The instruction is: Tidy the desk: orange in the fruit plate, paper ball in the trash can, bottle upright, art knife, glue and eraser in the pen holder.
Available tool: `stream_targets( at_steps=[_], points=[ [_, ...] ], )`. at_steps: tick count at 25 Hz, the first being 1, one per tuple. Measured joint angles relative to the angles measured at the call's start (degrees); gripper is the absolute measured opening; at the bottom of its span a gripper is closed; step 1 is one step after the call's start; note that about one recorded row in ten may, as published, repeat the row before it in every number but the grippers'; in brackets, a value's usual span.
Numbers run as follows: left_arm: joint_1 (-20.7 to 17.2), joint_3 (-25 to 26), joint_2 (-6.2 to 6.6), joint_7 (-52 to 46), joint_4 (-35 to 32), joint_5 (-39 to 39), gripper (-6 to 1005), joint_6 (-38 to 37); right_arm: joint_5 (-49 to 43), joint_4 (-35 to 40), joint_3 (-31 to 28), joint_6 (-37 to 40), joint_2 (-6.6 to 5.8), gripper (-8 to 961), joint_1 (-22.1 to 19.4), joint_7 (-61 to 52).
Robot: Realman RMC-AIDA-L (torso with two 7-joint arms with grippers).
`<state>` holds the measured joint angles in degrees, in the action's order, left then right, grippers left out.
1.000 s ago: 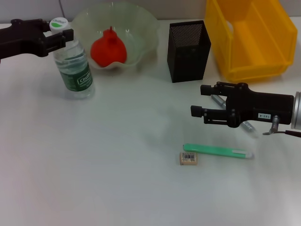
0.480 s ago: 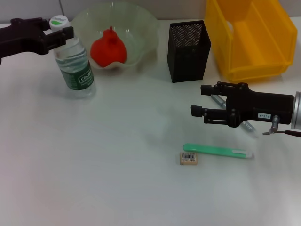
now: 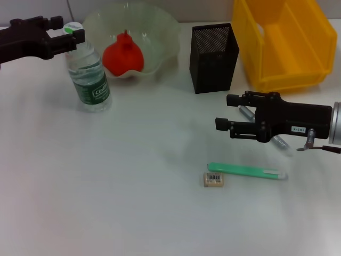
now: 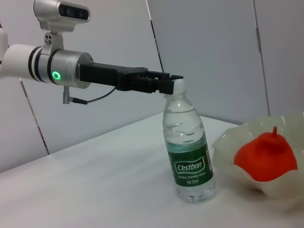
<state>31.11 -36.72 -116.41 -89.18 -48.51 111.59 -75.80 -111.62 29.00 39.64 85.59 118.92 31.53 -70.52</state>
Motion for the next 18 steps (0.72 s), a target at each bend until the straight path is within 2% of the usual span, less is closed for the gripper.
stream_targets(
  at_steps=[6,11,12,13,16,17,18],
  points=[
    [-0.08,-0.02,-0.02,-0.01,0.0,-0.65,716,-0.1,0.0,0.0,-0.01,0.0,0.0,742,0.1,0.0],
    [-0.94,-0.02,0.73,-0.01,-0.03,-5.54,821,-2.14,0.38,0.0,-0.08,0.01,0.0,742,0.1,-0.01],
    [-1.67,-0.02,1.7,-0.06,-0.06,-10.02,842,-5.39,0.85,0.0,-0.11,0.02,0.0,743,0.05,-0.01],
    [-1.67,-0.02,1.7,-0.06,-0.06,-10.02,842,-5.39,0.85,0.0,-0.11,0.02,0.0,743,0.05,-0.01],
    [-2.62,-0.14,3.3,-0.13,0.39,-16.08,842,-14.84,1.97,0.0,-0.48,0.1,0.0,743,-0.1,-0.09],
    [-2.72,-0.36,3.89,-0.03,0.96,-17.32,841,-20.63,3.21,-0.04,-0.8,0.19,-0.02,742,-0.18,-0.29],
    [-2.72,-0.36,3.89,-0.03,0.96,-17.32,841,-20.63,3.21,-0.04,-0.8,0.19,-0.02,742,-0.18,-0.29]
  ],
)
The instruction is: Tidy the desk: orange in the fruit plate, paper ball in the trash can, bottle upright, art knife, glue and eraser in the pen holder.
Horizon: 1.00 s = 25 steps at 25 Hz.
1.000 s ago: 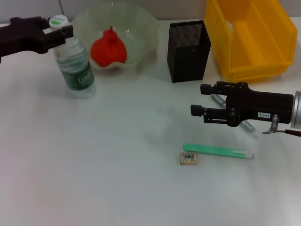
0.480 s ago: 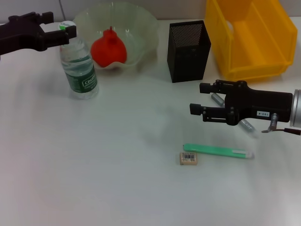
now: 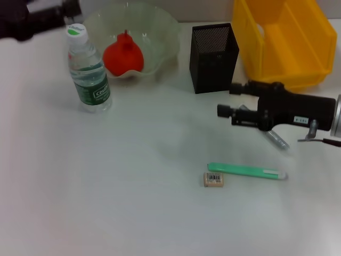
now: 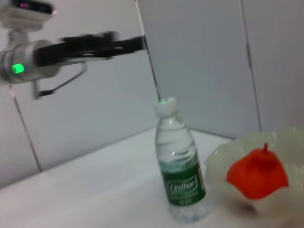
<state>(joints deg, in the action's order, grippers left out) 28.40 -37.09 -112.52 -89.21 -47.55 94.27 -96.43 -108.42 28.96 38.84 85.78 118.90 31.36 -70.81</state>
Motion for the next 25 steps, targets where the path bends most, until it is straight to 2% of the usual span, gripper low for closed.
stream_targets(
  at_steps=[1,3,5,6,7,9,10,11,12,13,14,15,18,19,25],
  points=[
    [0.14,-0.41,0.35,0.38,0.9,-0.01,841,-6.73,1.78,-0.02,-0.1,0.15,-0.15,741,-0.07,-0.36],
    [0.25,-0.86,0.36,0.67,1.39,0.56,841,-8.48,2.82,-0.03,-0.1,0.27,-0.27,740,-0.07,-0.72],
    [0.47,-3.11,0.25,1.76,3.31,1.98,841,-11.58,4.44,-0.02,-0.1,0.42,-0.46,739,0.06,-1.97],
    [0.53,-6.1,0.09,3.68,5.83,2.62,841,-11.76,5.1,0.37,-0.09,0.61,-0.7,738,0.41,-3.94],
    [0.53,-6.1,0.09,3.68,5.83,2.62,840,-11.76,5.1,0.37,-0.09,0.61,-0.7,737,0.41,-3.94],
    [0.61,-10.08,-0.67,8.14,10.44,3.77,840,-9.78,5.2,1.43,0.14,1.04,-1.49,736,1.41,-8.35],
    [0.61,-10.08,-0.67,8.14,10.44,3.77,840,-9.78,5.2,1.43,0.14,1.04,-1.49,736,1.41,-8.35],
    [0.62,-10.46,-1.2,10.15,12.09,4.35,840,-8.58,4.52,2.67,0.65,1.2,-2.34,735,2.31,-12.51],
    [0.59,-10.73,-1.75,12.44,13.57,4.96,840,-7.41,4.52,2.67,0.65,1.2,-2.34,734,2.31,-12.51],
    [0.47,-10.77,-2.23,14.11,14.64,5.38,840,-6.6,3.87,3.47,0.97,1.28,-2.88,734,2.8,-14.96],
    [0.06,-10.86,-3.45,18.18,16.92,6.15,840,-4.54,1.75,5.71,1.91,1.82,-3.9,733,3.75,-20.11],
    [0.06,-10.86,-3.45,18.18,16.92,6.15,840,-4.54,1.75,5.71,1.91,1.82,-3.9,733,3.75,-20.11],
    [-0.49,-11.12,-4.85,21.97,18.86,7.15,839,-2.2,-1.82,9.48,3.25,3.89,-5.58,731,5.3,-27.65],
    [-0.61,-11.29,-5.34,23.26,19.57,8.23,839,-0.65,-4.56,11.92,3.66,6.28,-6.69,730,6.51,-31.54],
    [-0.78,-12.54,-5.85,25.07,20.4,10.25,838,2.23,-12.99,16.84,3.78,13.33,-8.08,726,10.69,-37.75]
  ],
)
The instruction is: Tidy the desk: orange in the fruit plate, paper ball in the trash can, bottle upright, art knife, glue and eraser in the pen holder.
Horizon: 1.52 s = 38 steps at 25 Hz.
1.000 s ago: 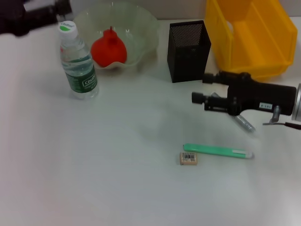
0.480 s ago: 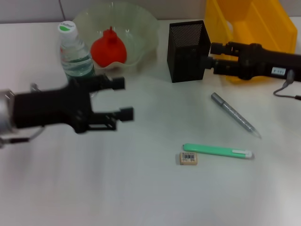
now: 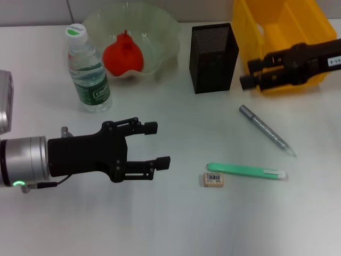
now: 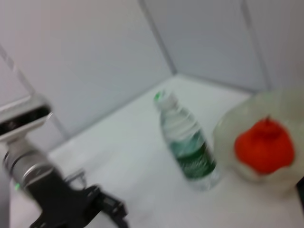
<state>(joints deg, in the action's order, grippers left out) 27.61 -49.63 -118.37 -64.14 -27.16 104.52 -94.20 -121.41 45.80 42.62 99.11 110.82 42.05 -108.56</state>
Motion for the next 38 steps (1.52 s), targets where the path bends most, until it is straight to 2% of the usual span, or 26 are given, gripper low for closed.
stream_targets(
  at_steps=[3,4,5,6,7,8,9,10,12,14,15,16,17,19,22,26,33,38],
  points=[
    [-0.44,-0.32,-0.01,1.1,0.34,0.03,838,0.64,-4.78,0.68,0.4,3.62,-0.01,725,2.67,-0.78],
    [-0.66,-0.34,-0.02,1.97,0.41,0.01,838,0.54,-7.55,0.75,2.45,4.73,0.5,724,4.16,-0.95],
    [-0.66,-0.34,-0.02,1.97,0.41,0.01,838,0.54,-7.55,0.75,2.45,4.73,0.5,723,4.16,-0.95],
    [-0.67,-0.33,-0.02,2.12,0.42,-0.01,838,0.5,-8.95,1.07,5.83,4.75,1.11,723,5.08,-1.03],
    [-0.67,-0.18,-0.01,2.37,0.44,-0.13,837,0.45,-8.95,1.07,5.83,4.75,1.11,722,5.08,-1.03],
    [-0.57,-0.03,0.05,2.46,0.45,-0.27,837,0.41,-9.25,1.43,7.76,4.46,1.51,721,5.4,-1.06],
    [-0.12,0.05,0.19,2.49,0.44,-0.52,837,0.37,-9.9,1.96,10.83,3.61,2.41,721,6.07,-1.38],
    [-0.12,0.05,0.19,2.49,0.44,-0.52,837,0.37,-9.9,1.96,10.83,3.61,2.41,720,6.07,-1.38],
    [0.31,0.0,0.31,2.49,0.34,-0.53,837,0.4,-11.9,2.16,13.02,1.42,3.27,719,7.11,-2.64],
    [0.62,-0.14,0.38,2.65,0.12,-0.47,837,0.6,-16.07,2.07,14.31,-2.19,4.74,718,8.97,-4.71],
    [0.62,-0.14,0.38,2.65,0.12,-0.47,838,0.6,-16.07,2.07,14.31,-2.19,4.74,717,8.97,-4.71],
    [0.62,-0.14,0.38,2.65,0.12,-0.47,838,0.6,-18.22,2.05,14.53,-2.9,5.77,717,10.12,-5.0],
    [0.62,-0.14,0.38,2.65,0.12,-0.47,838,0.6,-18.22,2.05,14.53,-2.9,5.77,716,10.12,-5.0],
    [0.51,0.21,0.48,3.62,0.19,-0.57,838,0.72,-19.98,2.28,16.18,-2.59,6.8,715,11.37,-4.66],
    [0.49,0.03,0.45,3.4,0.26,-0.5,838,0.8,-20.14,2.34,18.87,-2.62,7.08,713,11.78,-3.86],
    [0.21,-0.26,0.43,3.27,0.37,-0.23,837,1.22,-20.13,2.1,23.19,-3.39,8.14,710,11.94,0.03],
    [-0.37,-0.23,0.73,3.15,0.38,-0.17,837,2.1,-20.88,2.39,25.65,-4.43,8.16,706,11.53,1.01],
    [-0.45,-0.28,0.52,2.94,0.42,-0.17,837,3.12,-25.59,3.78,27.22,-3.91,8.22,703,11.46,0.98]
  ],
)
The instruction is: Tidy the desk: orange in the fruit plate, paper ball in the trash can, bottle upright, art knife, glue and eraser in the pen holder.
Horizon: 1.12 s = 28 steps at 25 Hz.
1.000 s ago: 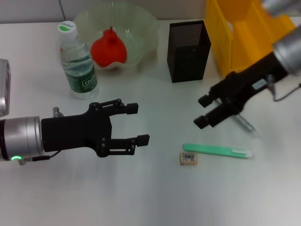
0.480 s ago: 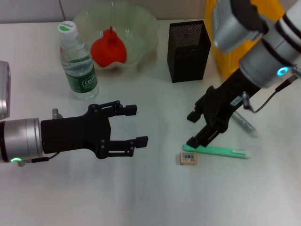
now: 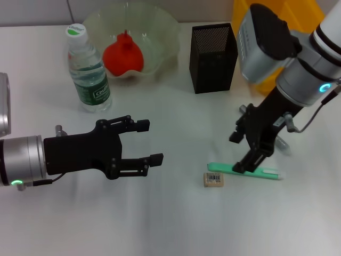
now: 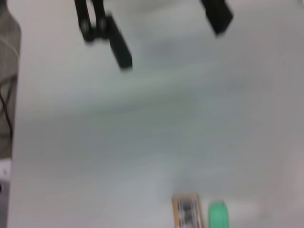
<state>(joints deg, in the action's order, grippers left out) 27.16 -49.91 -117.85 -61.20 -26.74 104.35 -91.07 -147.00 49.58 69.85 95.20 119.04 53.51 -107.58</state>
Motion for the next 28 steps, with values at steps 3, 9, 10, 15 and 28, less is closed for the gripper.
stream_targets(
  at_steps=[3,9,10,15,28],
  points=[
    [-0.18,0.21,-0.06,-0.37,0.01,0.0,837,0.11,-1.21,0.06,2.35,0.06,0.02,701,-0.02,-0.26],
    [-0.43,0.4,-0.14,-0.6,0.02,-0.21,837,0.65,-3.36,0.15,6.49,0.02,0.11,697,-0.01,-1.4],
    [-0.45,0.42,-0.14,-1.12,0.02,-0.32,837,1.18,-3.36,0.15,6.49,0.02,0.11,697,-0.01,-1.4],
    [-0.45,0.43,-0.13,-1.19,0.02,-0.33,837,1.57,-3.54,0.25,11.06,-0.98,0.23,664,-0.29,-2.79],
    [0.21,0.43,-0.26,-0.89,0.02,-0.54,837,2.53,-3.26,0.6,14.09,-3.09,0.57,546,-1.54,-3.23]
  ],
)
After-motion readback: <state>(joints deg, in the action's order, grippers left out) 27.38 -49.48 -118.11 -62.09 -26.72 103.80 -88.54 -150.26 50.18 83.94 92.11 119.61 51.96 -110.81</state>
